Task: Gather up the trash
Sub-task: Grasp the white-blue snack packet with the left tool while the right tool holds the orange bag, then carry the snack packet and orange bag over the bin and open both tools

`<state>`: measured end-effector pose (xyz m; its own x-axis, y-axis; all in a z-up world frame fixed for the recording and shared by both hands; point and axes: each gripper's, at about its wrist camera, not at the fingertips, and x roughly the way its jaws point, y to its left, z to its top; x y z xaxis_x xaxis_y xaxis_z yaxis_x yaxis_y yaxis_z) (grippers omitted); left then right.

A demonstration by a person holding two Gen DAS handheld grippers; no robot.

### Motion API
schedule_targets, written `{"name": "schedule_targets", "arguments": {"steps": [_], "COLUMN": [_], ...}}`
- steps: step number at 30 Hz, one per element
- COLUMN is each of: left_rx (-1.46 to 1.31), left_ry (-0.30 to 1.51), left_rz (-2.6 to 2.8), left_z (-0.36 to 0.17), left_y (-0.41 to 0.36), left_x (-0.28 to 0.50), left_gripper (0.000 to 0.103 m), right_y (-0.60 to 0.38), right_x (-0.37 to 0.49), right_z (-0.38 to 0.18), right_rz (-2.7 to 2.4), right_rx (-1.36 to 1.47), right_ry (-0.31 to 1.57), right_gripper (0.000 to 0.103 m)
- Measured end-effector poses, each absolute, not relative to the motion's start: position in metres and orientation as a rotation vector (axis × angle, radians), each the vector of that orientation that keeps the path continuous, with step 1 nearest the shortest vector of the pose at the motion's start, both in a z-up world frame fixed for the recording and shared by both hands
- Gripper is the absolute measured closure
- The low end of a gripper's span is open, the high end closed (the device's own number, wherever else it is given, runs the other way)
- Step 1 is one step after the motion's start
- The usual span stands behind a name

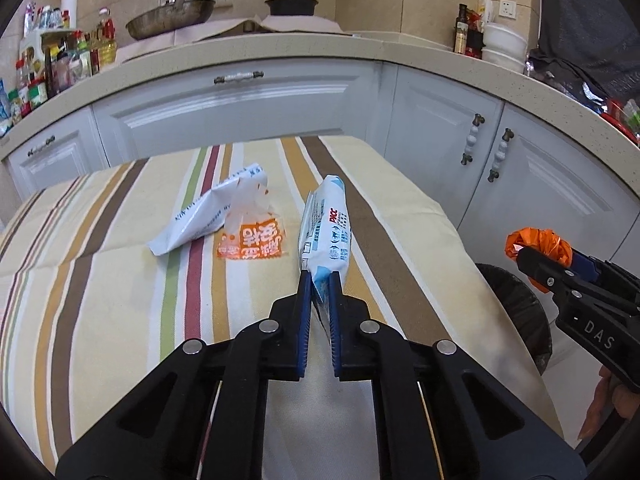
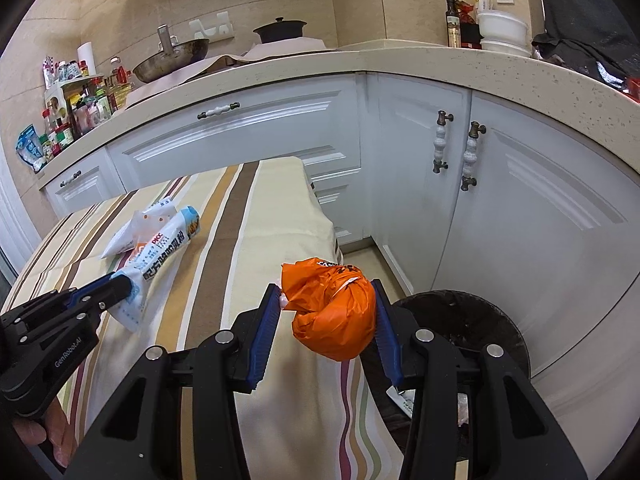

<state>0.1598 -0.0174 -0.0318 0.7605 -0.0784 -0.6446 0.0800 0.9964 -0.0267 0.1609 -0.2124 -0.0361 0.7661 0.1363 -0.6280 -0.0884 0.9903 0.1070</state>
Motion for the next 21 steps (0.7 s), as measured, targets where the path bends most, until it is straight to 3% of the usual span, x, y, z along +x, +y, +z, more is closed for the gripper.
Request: {"name": "schedule_targets", "arguments": {"steps": [12, 21], "left_rx": [0.003, 0.049], "left_ry": [0.615, 0.594], "left_rz": [-0.138, -0.247], "left_z": [0.001, 0.009], "left_y": [-0.038, -0.095], "left_x": [0.137, 0.127], "left_gripper": [0.095, 0.095], "right_y": [-0.236, -0.279], "right_x": [0.138, 0.114], "right_z": [-0.019, -0.011], "right_rz": [0.059, -0.050], "right_rx": [0.072, 0.082], "right_ry": [0.629, 0.591], "right_gripper": [0.058, 0.058]}}
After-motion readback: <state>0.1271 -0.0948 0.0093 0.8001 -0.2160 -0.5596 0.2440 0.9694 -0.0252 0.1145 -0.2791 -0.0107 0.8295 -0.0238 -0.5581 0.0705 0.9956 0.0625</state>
